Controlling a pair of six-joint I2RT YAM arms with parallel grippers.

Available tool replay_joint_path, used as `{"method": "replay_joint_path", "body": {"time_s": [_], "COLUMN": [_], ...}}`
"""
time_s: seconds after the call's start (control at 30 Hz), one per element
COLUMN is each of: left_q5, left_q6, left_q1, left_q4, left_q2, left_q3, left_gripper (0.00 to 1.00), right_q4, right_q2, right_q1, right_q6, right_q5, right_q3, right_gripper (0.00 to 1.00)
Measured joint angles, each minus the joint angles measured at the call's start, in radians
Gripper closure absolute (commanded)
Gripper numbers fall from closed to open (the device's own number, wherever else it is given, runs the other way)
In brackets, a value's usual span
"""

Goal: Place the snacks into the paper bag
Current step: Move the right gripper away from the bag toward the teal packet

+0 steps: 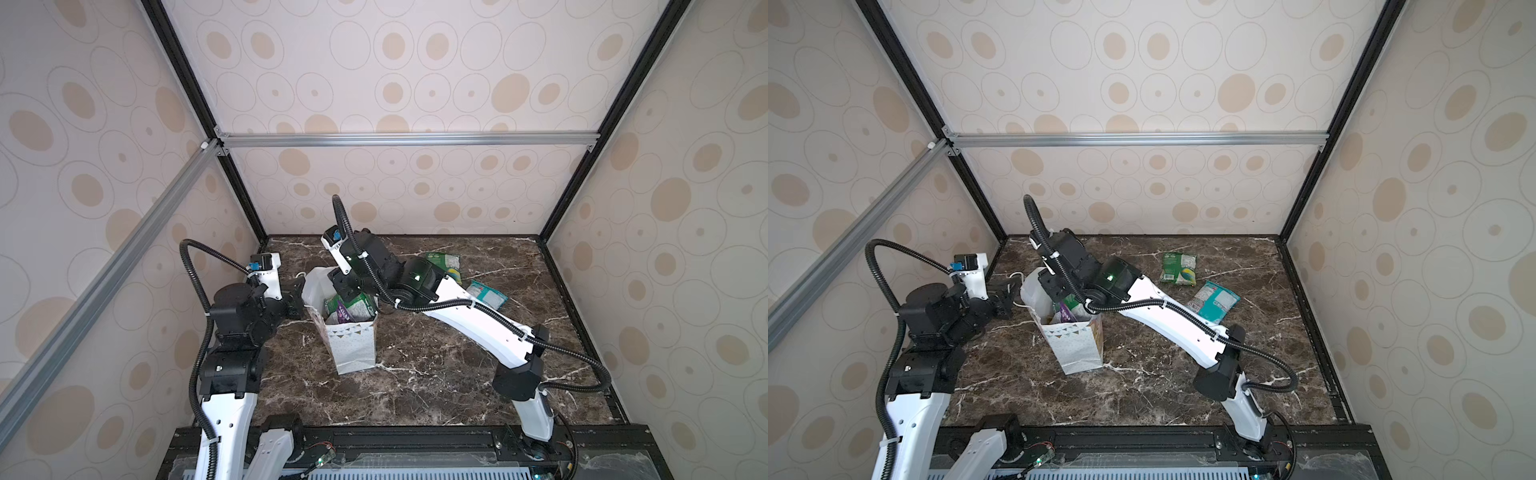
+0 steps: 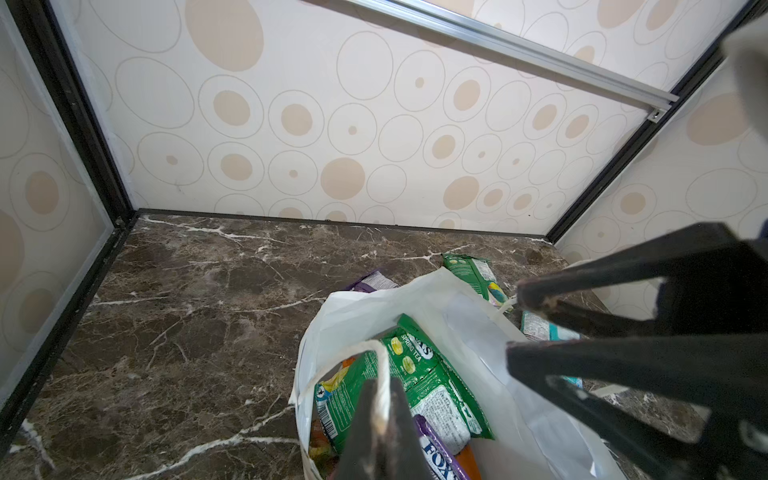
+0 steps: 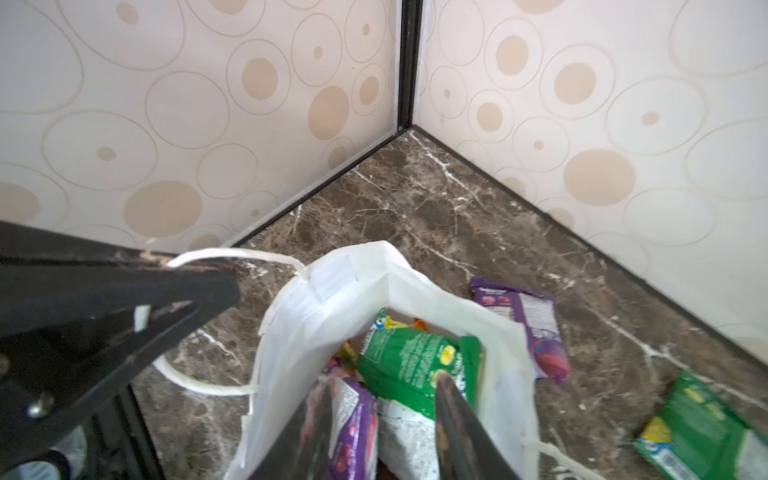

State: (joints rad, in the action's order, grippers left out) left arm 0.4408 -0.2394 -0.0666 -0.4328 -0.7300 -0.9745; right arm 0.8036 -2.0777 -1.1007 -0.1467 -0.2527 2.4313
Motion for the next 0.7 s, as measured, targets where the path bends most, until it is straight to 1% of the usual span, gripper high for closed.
{"method": "replay_joint_path", "body": {"time_s": [0.13, 0.2, 0.27, 0.47, 0.6, 0.7], "left_q5": [-0.007, -0.011, -0.018, -0.03, -0.036, -0.063], "left_q6": [0.015, 0.021, 0.027, 0.031, 0.034, 0.037], "left_q1": [0.0, 0.0, 0.0, 0.0, 0.001, 0.001], "left_q4": [0.015, 0.02, 0.033, 0.051, 0.055, 0.058], "left_q2": [-0.015, -0.029, -0.041, -0.08, -0.1, -0.108], "left_q3": [-0.002, -0.01, -0.018, -0.048, -0.064, -0.065], "left_gripper": [1.0, 1.0, 1.0, 1.0, 1.0, 1.0], "right_q4": [0.021, 0.021, 0.013, -0.064, -0.146, -0.18], "right_q2": [0.006, 0.032, 0.084, 0.328, 0.552, 0.71], "right_q1": [-0.012, -0.022, -0.028, -0.032, -0.024, -0.005], "right_q6": [0.025, 0.034, 0.04, 0.042, 0.024, -0.011], "right_q5": [-0.031, -0.04, -0.045, -0.107, -0.171, -0.216], "right_q3": [-0.006, -0.048, -0.124, -0.425, -0.668, -0.826], "right_gripper": [0.56, 0.55, 0.55, 0.54, 0.52, 0.52]}}
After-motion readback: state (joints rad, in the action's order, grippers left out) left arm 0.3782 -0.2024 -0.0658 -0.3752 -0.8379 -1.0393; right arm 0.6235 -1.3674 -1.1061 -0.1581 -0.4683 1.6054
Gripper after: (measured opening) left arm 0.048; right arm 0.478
